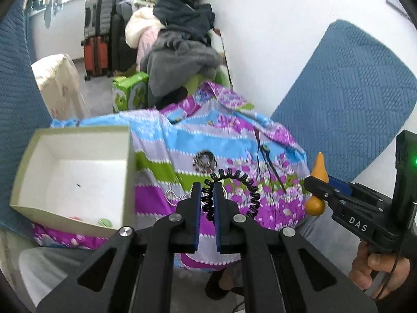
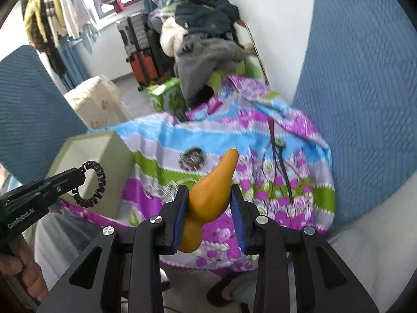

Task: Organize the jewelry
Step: 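Carry the orange gourd in the right gripper while the left gripper carries the hair tie over the box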

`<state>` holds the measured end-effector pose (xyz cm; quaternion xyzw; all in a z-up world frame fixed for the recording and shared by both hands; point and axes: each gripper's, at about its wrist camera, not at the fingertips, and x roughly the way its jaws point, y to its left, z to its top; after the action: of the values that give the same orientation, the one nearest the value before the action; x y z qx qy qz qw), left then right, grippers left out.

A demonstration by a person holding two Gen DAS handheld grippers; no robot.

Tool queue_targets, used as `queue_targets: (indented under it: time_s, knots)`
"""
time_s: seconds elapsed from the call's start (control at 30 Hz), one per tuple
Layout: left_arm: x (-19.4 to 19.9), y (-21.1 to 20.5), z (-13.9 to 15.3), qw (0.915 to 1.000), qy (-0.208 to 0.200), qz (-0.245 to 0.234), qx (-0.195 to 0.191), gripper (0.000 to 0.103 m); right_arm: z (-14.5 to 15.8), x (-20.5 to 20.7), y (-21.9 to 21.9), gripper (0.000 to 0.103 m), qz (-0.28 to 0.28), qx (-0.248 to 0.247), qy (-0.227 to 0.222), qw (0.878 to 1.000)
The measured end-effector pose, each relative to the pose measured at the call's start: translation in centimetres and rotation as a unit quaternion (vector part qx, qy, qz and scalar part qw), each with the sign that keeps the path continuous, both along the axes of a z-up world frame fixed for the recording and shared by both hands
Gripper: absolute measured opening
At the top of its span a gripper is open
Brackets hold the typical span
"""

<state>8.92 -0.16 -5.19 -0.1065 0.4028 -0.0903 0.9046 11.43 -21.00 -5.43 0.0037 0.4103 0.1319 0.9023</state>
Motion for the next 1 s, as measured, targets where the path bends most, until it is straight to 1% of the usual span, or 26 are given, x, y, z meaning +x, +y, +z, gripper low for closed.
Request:
queue_targets:
  time_s: [0.17, 0.3, 0.53, 0.6, 0.8, 1.0]
  knots:
    - [-0.3, 1.5, 2.1, 0.9997, -0.021, 0.01, -0.007, 0.009, 2.7, -0.3, 1.4, 0.029, 0.014, 0.005, -0.026, 1.0]
    - [-0.5, 2.9, 3.7, 0.9988, -0.04, 0.027, -0.006, 0.009, 4.5, 0.1, 3.0, 0.029, 0.029, 0.007, -0.046, 0.998]
    - [-0.3, 6.1, 5.6, 0.9963, -0.064, 0.057, -0.002, 0.009, 6.7, 1.4, 6.1, 0.029, 0.06, 0.014, -0.072, 0.996]
    - [-0.3, 7.2, 5.9, 0.9953, -0.069, 0.068, -0.001, 0.009, 7.2, 1.9, 7.7, 0.029, 0.074, 0.017, -0.077, 0.994]
    - [-0.4, 11.4, 5.4, 0.992, -0.067, 0.107, 0.001, 0.009, 7.3, 3.3, 12.5, 0.029, 0.114, 0.02, -0.081, 0.99]
    - [-0.3, 15.8, 3.2, 0.9879, -0.047, 0.148, -0.003, 0.009, 5.5, 4.5, 17.2, 0.029, 0.152, 0.012, -0.062, 0.986]
